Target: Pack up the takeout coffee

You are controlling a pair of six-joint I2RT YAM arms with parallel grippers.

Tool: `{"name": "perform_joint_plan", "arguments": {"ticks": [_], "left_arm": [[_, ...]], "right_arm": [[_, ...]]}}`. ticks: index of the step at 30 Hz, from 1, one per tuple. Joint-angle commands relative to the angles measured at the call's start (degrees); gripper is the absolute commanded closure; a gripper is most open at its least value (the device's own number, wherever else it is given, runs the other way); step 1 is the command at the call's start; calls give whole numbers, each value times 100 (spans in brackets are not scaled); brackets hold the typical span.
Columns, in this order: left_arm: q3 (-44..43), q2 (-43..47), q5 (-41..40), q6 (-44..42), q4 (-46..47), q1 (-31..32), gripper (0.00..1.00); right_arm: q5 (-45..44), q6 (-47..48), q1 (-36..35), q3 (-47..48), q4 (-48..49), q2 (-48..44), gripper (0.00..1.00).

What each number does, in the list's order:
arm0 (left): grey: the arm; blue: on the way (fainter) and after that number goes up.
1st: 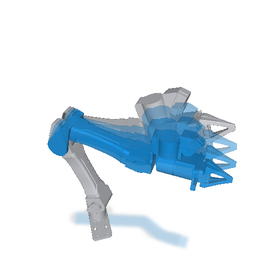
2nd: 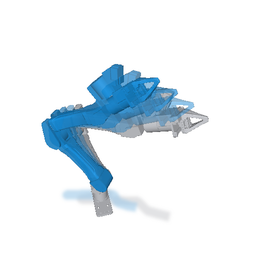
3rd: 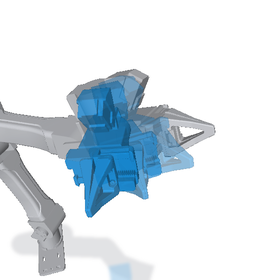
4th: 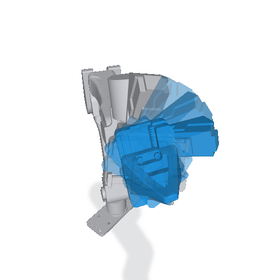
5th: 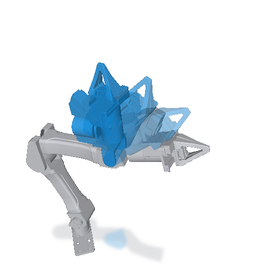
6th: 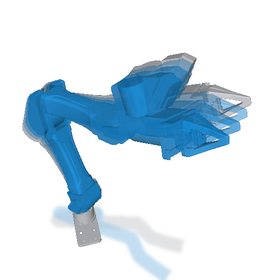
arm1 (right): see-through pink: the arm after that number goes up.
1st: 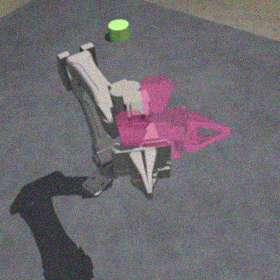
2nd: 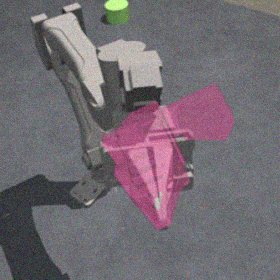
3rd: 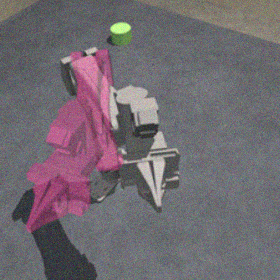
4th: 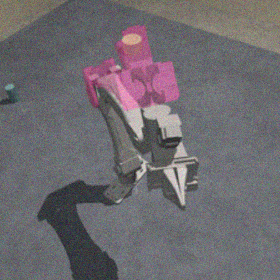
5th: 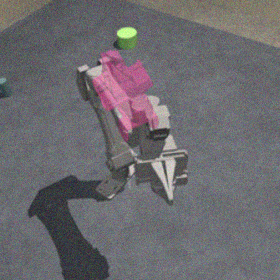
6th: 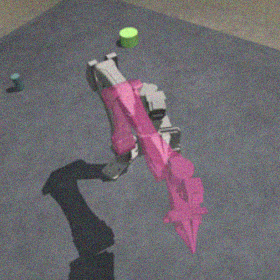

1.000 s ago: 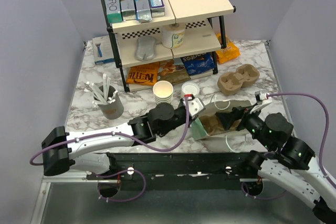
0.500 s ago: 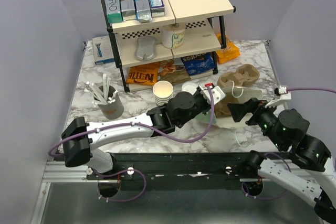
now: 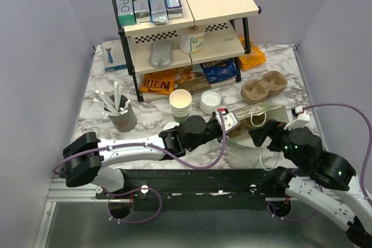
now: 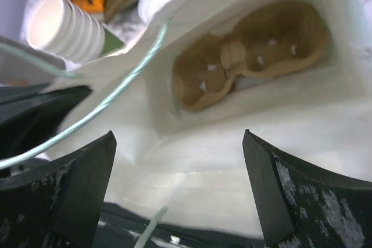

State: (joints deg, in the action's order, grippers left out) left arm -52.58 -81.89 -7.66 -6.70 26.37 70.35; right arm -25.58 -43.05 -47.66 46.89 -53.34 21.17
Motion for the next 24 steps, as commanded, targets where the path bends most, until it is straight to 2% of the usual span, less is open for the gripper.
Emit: {"name": "perform_joint_plan", "arguments": {"ticks": [1,5,11,15,19,24], "left_arm": [[397,261,617,644,404,198,100],[362,270,195,643,281,436,100],[599,358,739,1627,826,576,100],[608,174,600,1865,720,796,100],[564,111,240,2031,510,893,100],[792,339,213,2357,685,893,100]], "right_arm": [[861,138,-15,-409,113,-104,2],[994,490,-24,-365,-53,-156,2],[1380,658,-24,-672,184,-1034,2],[1320,482,-15,-638,-97,-844,2],[1538,507,-15,-778,60,-545,2],[1381,385,-15,-927,148,-727,2]]}}
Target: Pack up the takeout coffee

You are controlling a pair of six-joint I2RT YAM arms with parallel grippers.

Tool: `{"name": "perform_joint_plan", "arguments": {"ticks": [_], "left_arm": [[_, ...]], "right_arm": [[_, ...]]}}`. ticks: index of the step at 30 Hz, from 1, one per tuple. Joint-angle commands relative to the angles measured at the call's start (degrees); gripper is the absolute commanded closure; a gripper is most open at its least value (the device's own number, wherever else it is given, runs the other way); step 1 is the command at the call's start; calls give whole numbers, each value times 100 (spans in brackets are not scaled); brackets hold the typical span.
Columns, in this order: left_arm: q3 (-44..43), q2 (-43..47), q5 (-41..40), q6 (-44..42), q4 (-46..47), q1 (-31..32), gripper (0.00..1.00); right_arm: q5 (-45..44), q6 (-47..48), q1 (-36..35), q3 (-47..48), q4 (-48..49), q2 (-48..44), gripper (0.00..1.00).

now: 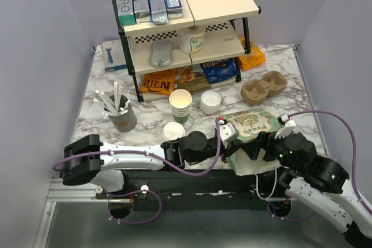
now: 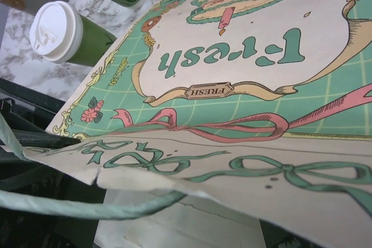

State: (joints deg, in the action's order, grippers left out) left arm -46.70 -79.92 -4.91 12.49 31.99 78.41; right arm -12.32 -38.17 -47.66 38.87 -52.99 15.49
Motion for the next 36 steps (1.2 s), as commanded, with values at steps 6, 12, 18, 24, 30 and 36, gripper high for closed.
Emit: {"name": "perform_joint_plan", "arguments": {"ticks": [6,12,18,24,30,36], "left_arm": [[416,301,-659,667,-43,87,100],[126,477,-1038,570,-316,69,100],[-138,451,-1320,1167,-545,-54,100],[-516,390,-1214,1546,-975,-502,100],[-577,284,-1207,1774,-1063,-695,100],[-24,425,-335,1590,26,-696,100]], "right_arm": [[142,-323,-15,-381,184,-530,5],[-77,239,-15,-345,735,226,5],[-684,740,-15,-923,2411,25,9],[-500,1207,-15,-1136,2866,156,21],[-544,944,-24,-1268,2460,-150,32],[-473,531,-33,-1522,2573,691,40]]}}
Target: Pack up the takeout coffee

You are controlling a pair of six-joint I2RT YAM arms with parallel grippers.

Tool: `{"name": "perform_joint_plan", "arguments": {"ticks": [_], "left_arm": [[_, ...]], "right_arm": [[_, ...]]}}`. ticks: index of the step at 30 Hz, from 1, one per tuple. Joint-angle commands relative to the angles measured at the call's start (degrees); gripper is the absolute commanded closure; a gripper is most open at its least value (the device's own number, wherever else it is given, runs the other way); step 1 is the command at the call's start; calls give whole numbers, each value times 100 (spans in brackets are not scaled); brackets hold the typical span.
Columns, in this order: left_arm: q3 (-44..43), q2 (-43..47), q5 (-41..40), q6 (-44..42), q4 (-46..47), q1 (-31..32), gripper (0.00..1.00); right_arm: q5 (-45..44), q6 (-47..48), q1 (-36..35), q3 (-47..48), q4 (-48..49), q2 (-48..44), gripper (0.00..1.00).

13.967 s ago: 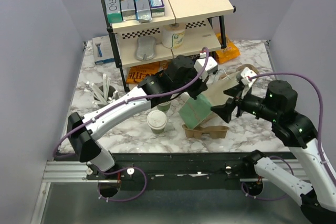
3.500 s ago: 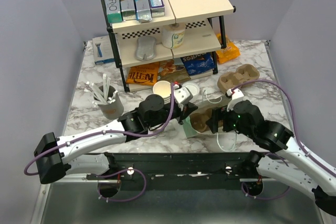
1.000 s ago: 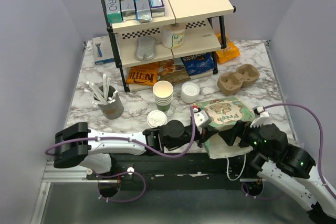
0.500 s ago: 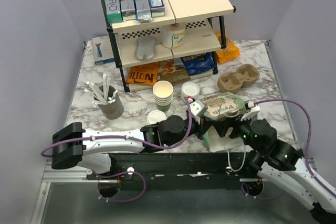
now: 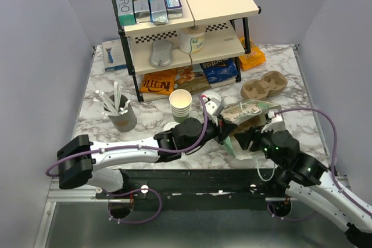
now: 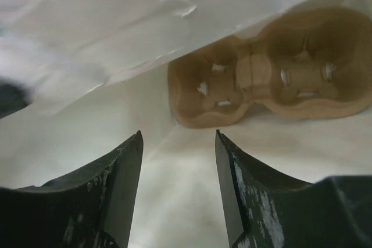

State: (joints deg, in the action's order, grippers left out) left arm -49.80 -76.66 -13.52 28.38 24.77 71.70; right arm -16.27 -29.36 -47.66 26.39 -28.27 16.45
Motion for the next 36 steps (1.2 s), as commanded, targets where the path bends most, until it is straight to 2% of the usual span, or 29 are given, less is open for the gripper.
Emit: {"name": "perform_joint_plan", "arguments": {"ticks": [1,5,10,11,13,16,19,23,26,32,36], "left_arm": [[252,64,552,9,626,-33,100],[155,-50,849,71,554,-33,100],[164,-59,948,351,625,-33,100],[138,-68,930,422,590,-33,100],[50,-94,606,684,372,-33,100],[14,-103,25,809,221,-33,100],[102,-86,365,625,501,-25,100],[278,-156,1043,441,957,-25,100],[278,-235,1351,467,881,-16,100],[410,-174,1308,607,836,-7,100],[454,-217,1334,704,906,-7,100]], "right_arm": [[-95,-403,-24,-327,224,936,41],[-569,-1227,-24,-416,480,1561,44],[-1175,-1721,-24,-696,980,1730,45],[-1229,-1757,-24,-766,1077,1730,49],[-1072,-1451,-33,-925,1541,1590,50],[-888,-1186,-24,-1136,1632,1143,50],[-703,-870,-24,-1399,1736,783,50],[-842,-1115,-24,-1602,2245,807,51],[-781,-1177,-24,-1620,3001,1297,51],[-1403,-1553,-15,-1128,3257,2660,52],[-1414,-2029,-15,-1075,3880,3670,52]]}}
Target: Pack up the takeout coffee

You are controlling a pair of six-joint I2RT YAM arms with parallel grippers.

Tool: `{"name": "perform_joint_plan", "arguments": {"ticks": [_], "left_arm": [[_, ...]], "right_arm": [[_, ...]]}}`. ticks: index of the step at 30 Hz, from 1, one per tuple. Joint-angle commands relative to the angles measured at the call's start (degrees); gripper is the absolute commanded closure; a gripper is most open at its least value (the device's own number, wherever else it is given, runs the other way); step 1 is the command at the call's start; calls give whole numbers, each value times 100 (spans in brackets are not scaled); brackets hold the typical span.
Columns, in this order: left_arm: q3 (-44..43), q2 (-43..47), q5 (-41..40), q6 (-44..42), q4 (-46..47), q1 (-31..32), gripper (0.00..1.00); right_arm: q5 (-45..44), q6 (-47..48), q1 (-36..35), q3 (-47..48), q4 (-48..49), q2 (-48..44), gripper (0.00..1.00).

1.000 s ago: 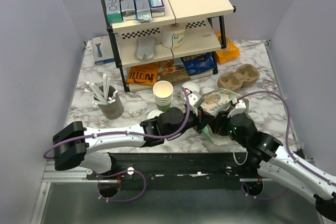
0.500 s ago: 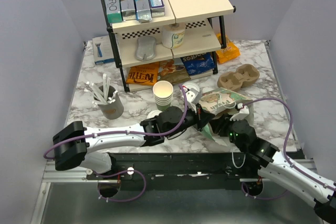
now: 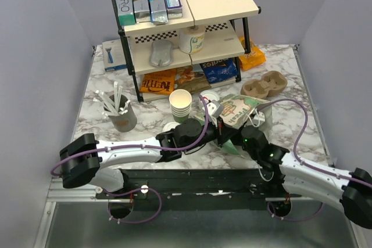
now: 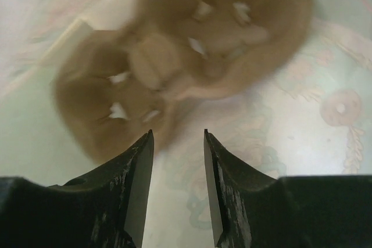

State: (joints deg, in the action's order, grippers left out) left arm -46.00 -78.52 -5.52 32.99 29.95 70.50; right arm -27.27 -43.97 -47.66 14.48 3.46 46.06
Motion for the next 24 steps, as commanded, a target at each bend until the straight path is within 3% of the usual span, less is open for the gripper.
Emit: {"name": "perform_joint_plan", "arguments": {"ticks": [1,4,16,24], "left_arm": [[56,-40,500,269,353,113,100],[126,-14,403,304,353,113,100],[108,39,473,243,388,113,100],[152,117,455,278,336,113,100]], "right_arm": [[-236,-630,-15,82,1169,789,52],[98,-842,-15,-112,2014,983,51],[169,-1527,-15,494,1763,2600,34],[125,-1729,-7,390,2210,2417,32]]}}
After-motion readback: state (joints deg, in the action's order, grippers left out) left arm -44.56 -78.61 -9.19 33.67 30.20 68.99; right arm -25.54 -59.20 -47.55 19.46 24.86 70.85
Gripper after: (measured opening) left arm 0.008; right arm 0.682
